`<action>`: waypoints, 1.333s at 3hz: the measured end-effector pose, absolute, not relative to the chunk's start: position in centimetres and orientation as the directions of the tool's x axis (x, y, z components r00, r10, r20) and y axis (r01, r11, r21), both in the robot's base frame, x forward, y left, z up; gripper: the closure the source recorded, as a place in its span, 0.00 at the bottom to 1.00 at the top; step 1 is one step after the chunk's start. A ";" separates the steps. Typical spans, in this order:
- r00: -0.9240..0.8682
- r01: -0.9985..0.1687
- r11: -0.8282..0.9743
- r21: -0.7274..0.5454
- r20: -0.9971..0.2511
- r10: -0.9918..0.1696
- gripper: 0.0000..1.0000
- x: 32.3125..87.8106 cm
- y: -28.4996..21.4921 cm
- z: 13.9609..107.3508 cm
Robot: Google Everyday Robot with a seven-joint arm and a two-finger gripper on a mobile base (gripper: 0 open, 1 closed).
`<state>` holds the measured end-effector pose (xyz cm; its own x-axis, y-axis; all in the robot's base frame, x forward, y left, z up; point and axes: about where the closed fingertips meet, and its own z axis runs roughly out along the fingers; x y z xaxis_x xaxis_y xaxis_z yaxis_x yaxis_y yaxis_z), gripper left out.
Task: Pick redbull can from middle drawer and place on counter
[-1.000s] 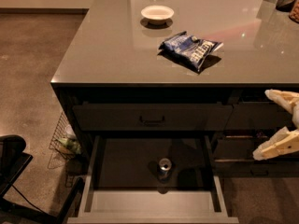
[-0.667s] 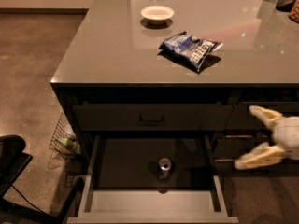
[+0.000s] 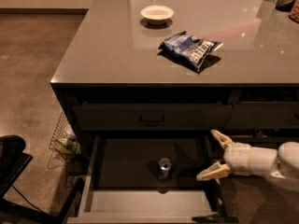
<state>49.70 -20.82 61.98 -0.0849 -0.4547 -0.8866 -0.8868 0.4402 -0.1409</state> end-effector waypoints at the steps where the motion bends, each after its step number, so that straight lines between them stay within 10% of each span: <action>1: -0.059 -0.919 0.368 -0.143 -0.871 -0.488 0.00 51.4 -17.0 56.0; 4: -0.062 -0.944 0.316 -0.094 -0.891 -0.450 0.00 52.7 -12.7 51.1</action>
Offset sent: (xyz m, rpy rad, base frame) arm 0.0143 0.0293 -0.0497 -0.0302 0.0068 0.0592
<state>52.72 -12.69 51.14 -0.0621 -0.4499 -0.8909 -0.9442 0.3158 -0.0936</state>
